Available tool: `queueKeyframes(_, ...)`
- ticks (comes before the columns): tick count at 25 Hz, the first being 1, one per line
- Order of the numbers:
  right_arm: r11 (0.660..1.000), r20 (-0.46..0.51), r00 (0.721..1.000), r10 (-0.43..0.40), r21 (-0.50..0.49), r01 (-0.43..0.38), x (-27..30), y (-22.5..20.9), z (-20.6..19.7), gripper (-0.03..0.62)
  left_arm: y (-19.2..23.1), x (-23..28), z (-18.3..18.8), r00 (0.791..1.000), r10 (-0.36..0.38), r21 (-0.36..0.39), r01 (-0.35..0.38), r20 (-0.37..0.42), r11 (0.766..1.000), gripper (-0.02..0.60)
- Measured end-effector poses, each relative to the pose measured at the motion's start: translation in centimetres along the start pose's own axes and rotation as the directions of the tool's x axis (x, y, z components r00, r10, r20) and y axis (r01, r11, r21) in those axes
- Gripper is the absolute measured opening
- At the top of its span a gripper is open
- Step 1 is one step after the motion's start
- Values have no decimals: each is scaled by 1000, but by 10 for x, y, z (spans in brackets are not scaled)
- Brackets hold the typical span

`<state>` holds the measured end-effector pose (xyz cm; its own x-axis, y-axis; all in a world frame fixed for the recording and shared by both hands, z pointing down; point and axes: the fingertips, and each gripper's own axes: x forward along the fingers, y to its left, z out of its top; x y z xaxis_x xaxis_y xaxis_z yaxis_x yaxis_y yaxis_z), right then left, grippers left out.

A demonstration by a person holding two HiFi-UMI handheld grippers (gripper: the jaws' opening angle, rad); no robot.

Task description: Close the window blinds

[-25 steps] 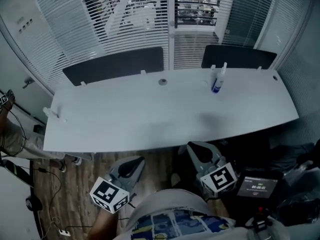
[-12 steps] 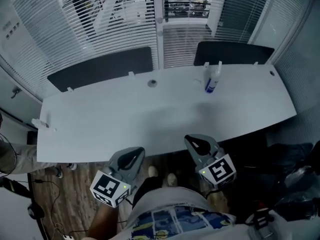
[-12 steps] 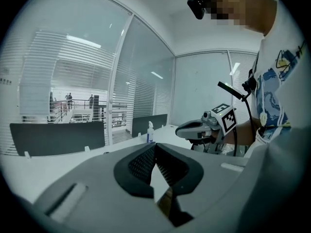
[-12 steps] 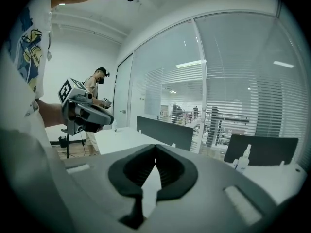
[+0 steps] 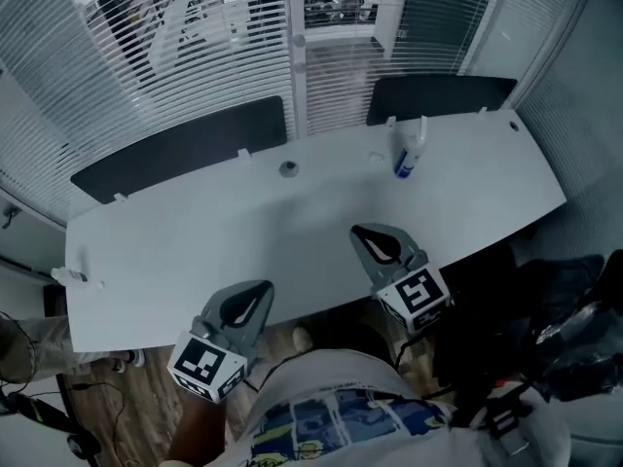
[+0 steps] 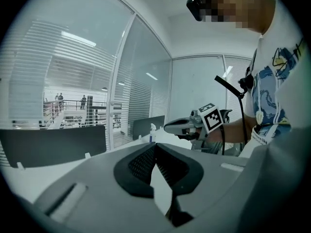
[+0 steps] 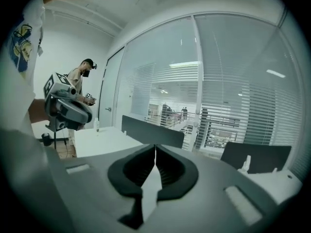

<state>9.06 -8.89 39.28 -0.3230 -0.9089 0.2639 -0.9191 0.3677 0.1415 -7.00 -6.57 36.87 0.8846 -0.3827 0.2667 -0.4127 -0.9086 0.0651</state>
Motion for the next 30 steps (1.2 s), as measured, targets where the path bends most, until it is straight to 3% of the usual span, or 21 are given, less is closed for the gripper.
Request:
queueKeyframes(4,999,13,999,-31,-30,31,50,-12,17,17,31,-15,-14,1000,29,-28,-29,-2,999,5)
queueKeyframes(11,992,62,995,-73,-98,79,134,-70,54,29,54,-37,-7,985,171,-62,-169,29,984,5)
queueKeyframes(19,990,66,990,-127,-58,131,232,-161,79,72,57,-46,-1,946,325,-127,-319,25,939,5)
queueKeyframes(30,964,69,962,-264,52,261,319,-241,111,110,63,-55,-15,902,432,-178,-426,-5,887,5)
